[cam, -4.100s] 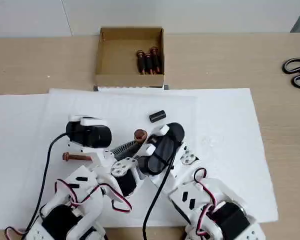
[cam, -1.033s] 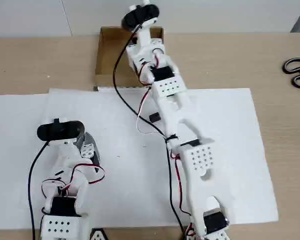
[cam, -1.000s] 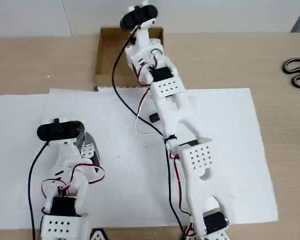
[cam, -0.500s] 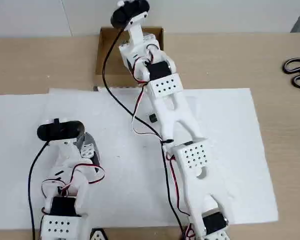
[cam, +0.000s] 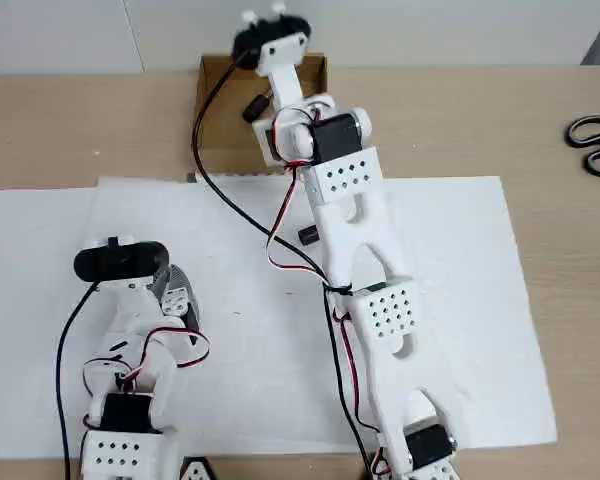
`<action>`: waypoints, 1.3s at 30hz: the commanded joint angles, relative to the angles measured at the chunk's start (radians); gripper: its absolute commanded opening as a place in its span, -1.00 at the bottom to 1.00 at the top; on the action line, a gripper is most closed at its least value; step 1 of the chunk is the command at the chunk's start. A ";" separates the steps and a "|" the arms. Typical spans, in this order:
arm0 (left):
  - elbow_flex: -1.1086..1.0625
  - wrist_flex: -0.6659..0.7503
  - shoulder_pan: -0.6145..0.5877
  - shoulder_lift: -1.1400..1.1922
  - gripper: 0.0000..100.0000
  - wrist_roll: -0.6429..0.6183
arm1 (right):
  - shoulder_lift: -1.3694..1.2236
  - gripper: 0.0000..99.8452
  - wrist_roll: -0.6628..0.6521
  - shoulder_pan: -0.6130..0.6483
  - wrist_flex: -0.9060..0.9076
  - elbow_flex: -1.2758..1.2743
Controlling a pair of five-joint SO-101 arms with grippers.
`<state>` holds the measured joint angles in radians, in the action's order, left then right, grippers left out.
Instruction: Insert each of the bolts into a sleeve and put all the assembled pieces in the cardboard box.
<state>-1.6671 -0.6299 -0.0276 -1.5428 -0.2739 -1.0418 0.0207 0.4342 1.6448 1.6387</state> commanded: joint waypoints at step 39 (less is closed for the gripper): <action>0.002 0.020 -0.011 -0.006 -0.99 0.002 | 0.384 -0.69 0.741 -0.021 0.070 -0.829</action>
<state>-1.6671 -0.6299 -0.0353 -1.5428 -0.2739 -0.6582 0.7388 0.4250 1.7185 0.8101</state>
